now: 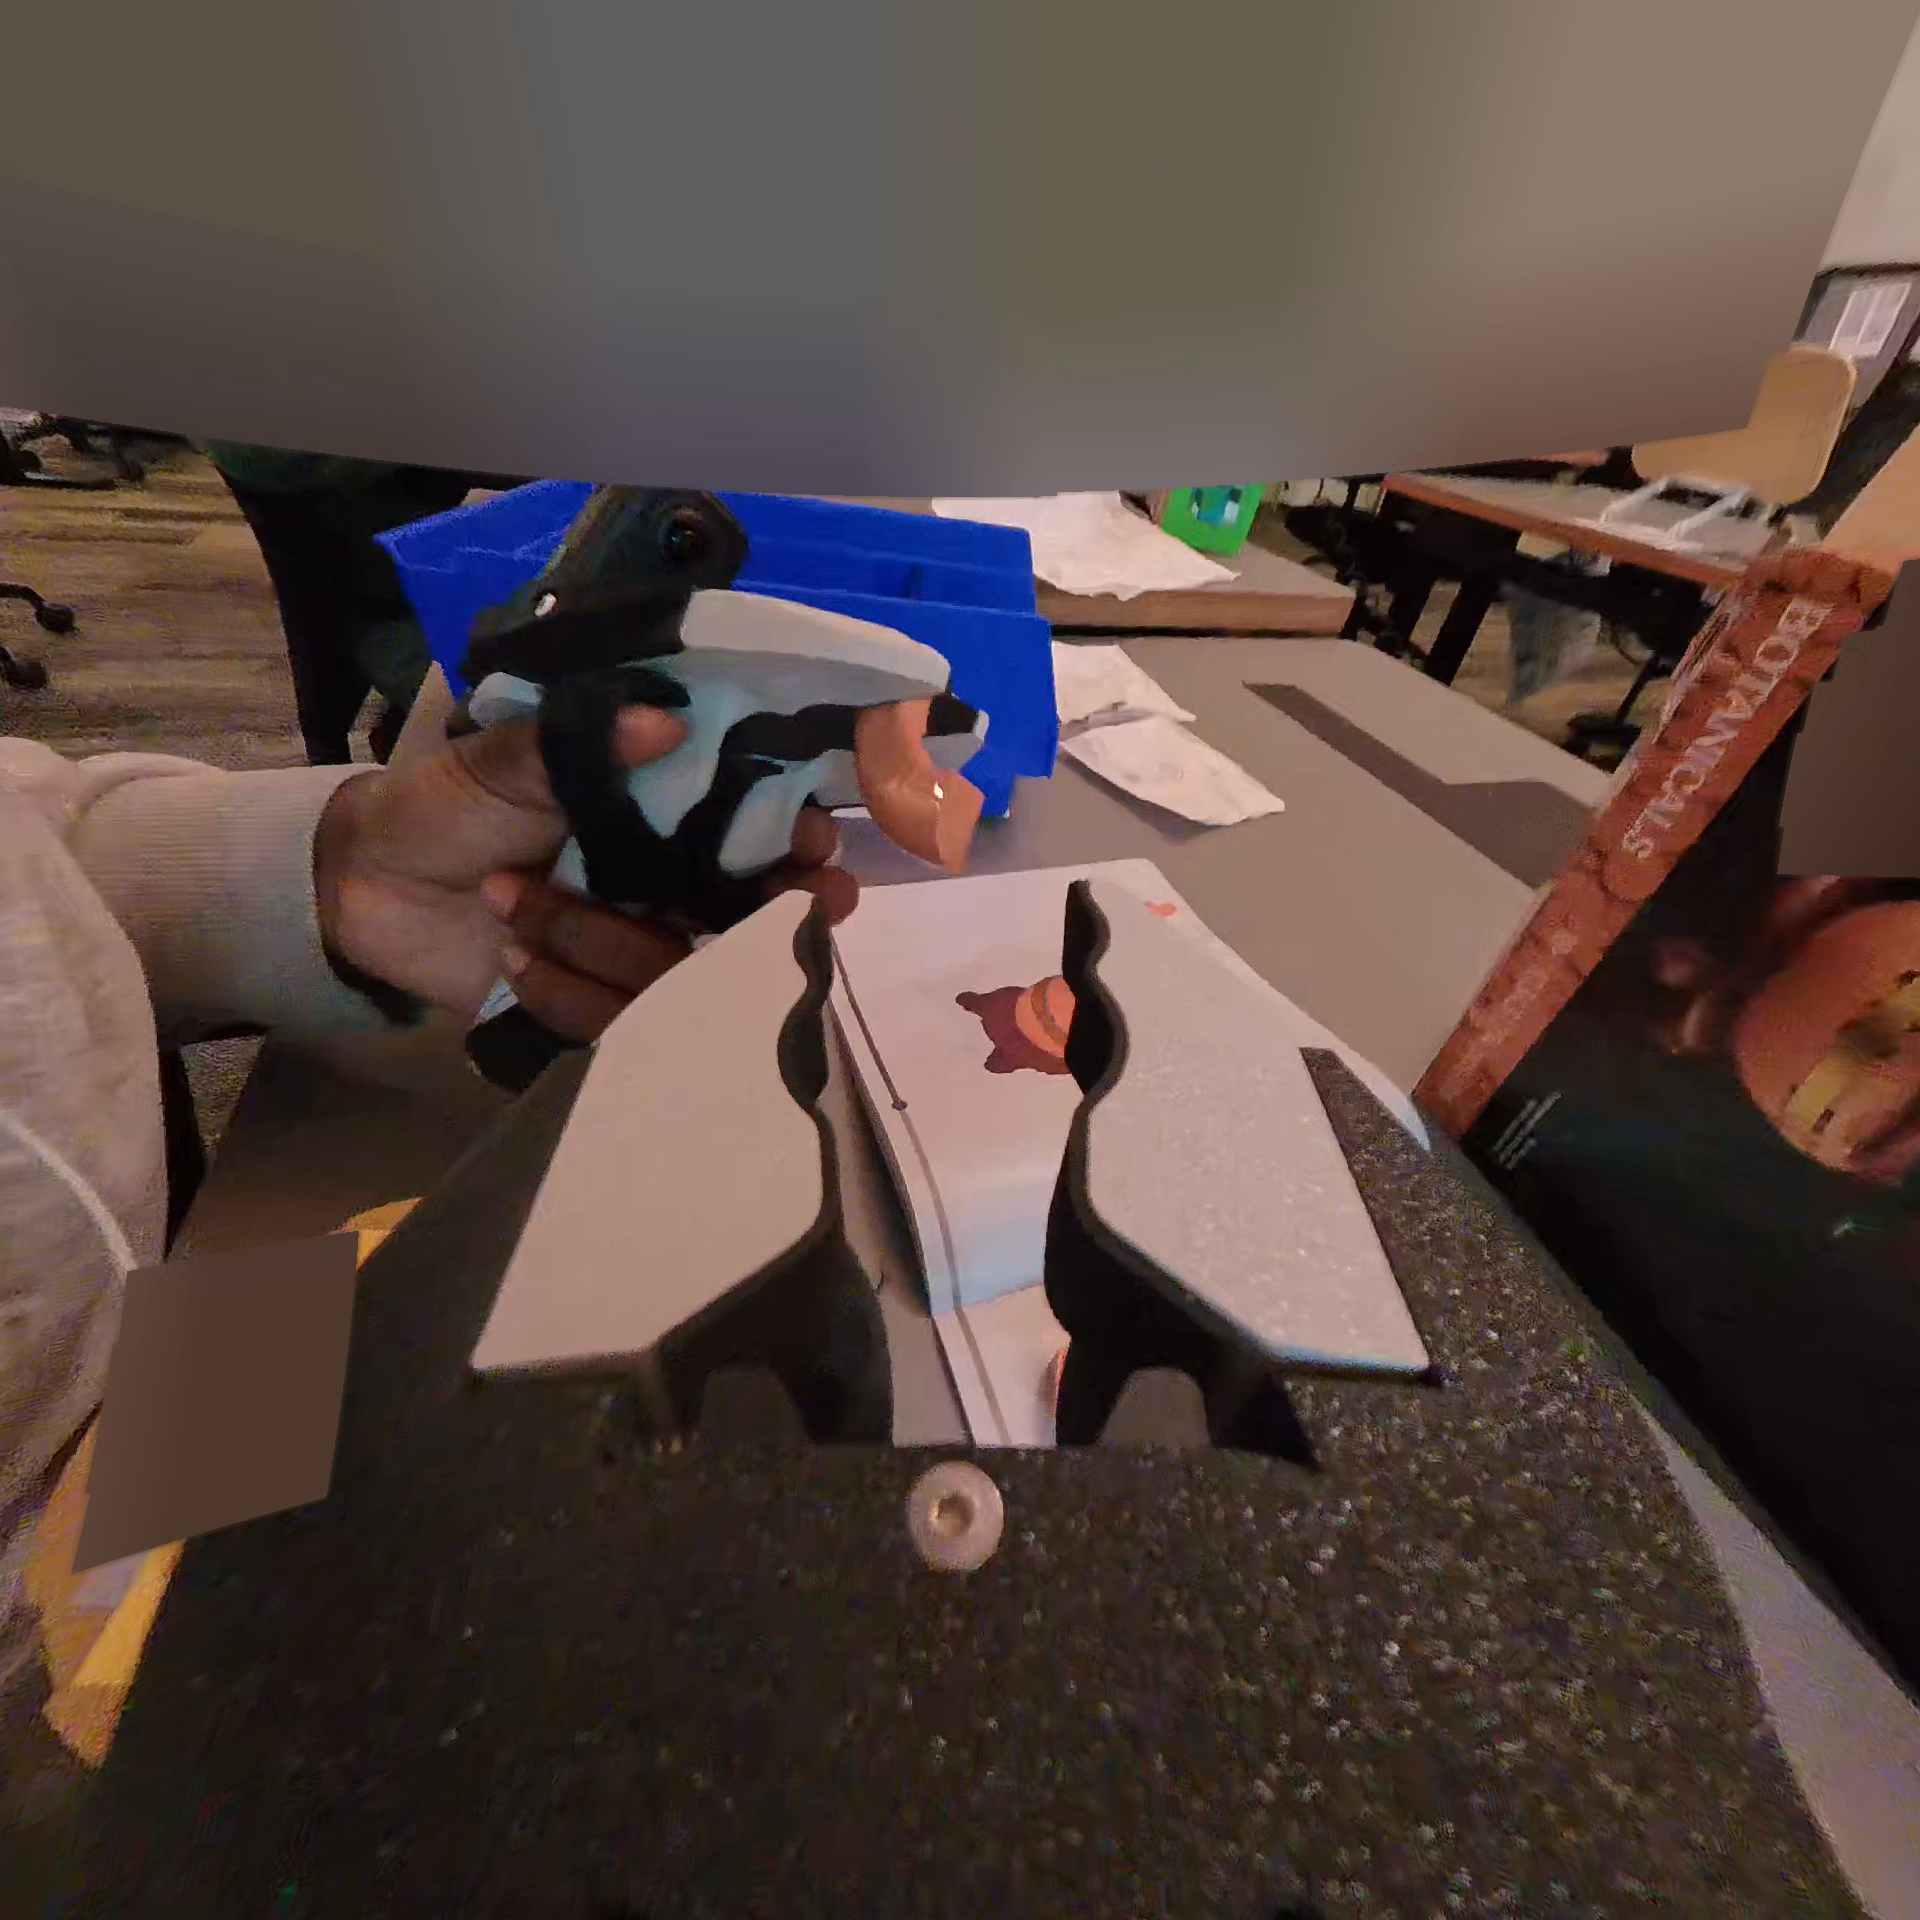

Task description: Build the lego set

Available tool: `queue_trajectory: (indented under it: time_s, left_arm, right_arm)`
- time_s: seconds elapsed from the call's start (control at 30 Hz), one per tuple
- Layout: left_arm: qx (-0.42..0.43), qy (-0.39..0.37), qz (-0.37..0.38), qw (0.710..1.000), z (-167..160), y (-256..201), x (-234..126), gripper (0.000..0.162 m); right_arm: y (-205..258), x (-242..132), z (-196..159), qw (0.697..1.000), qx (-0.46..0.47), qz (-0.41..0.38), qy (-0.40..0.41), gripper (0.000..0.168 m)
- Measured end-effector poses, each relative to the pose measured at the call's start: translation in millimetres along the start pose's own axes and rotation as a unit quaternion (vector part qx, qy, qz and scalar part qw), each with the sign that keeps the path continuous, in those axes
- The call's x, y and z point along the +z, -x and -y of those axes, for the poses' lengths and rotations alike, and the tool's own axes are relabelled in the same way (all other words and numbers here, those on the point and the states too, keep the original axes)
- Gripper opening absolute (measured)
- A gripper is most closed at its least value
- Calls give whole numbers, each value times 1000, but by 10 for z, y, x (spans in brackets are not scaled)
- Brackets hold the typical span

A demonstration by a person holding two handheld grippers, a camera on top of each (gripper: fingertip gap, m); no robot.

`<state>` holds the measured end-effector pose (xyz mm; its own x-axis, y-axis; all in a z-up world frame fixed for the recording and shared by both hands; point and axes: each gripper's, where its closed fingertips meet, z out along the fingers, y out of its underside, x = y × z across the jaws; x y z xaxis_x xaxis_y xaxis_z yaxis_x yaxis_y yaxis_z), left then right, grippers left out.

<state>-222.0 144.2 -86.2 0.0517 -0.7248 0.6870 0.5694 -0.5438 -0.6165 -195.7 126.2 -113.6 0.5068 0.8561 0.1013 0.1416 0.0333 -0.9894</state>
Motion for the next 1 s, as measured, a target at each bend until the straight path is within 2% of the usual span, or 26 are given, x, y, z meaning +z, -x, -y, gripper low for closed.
queue_trajectory:
  time_s: [0.07,0.17,0.33,0.5,0.57,0.63,0.67,0.73,0.8,0.87,1.0]
  left_arm:
    - [-28,-19,-20,999,31,-21,32,9]
    - [-46,-42,-46,997,51,-55,88,9]
    - [-17,-62,-58,996,49,-48,151,9]
    - [-9,-65,-89,994,51,-109,181,9]
    - [11,-45,-105,993,20,-158,171,10]
    - [56,-8,-126,990,-1,-232,129,22]
    - [88,21,-133,987,-19,-261,100,29]
    - [178,96,-124,971,-93,-262,56,33]
    - [283,180,-107,936,-224,-241,34,35]
    - [351,252,-99,896,-381,-236,54,35]
    - [400,344,-101,843,-701,-234,118,28]
  right_arm:
    - [1,88,-50,999,32,19,9,41]
    - [38,175,37,994,93,61,-20,35]
    - [-1,226,163,969,208,117,-61,14]
    - [18,193,224,950,253,157,-97,8]
    - [18,127,269,953,233,164,-104,8]
    - [7,9,305,961,192,178,-89,8]
    - [18,-55,284,966,162,191,-59,8]
    - [30,-158,172,975,87,202,33,9]
    - [37,-241,27,969,12,210,133,9]
    - [91,-301,-25,952,-36,235,193,9]
    - [178,-329,62,931,-88,269,231,9]
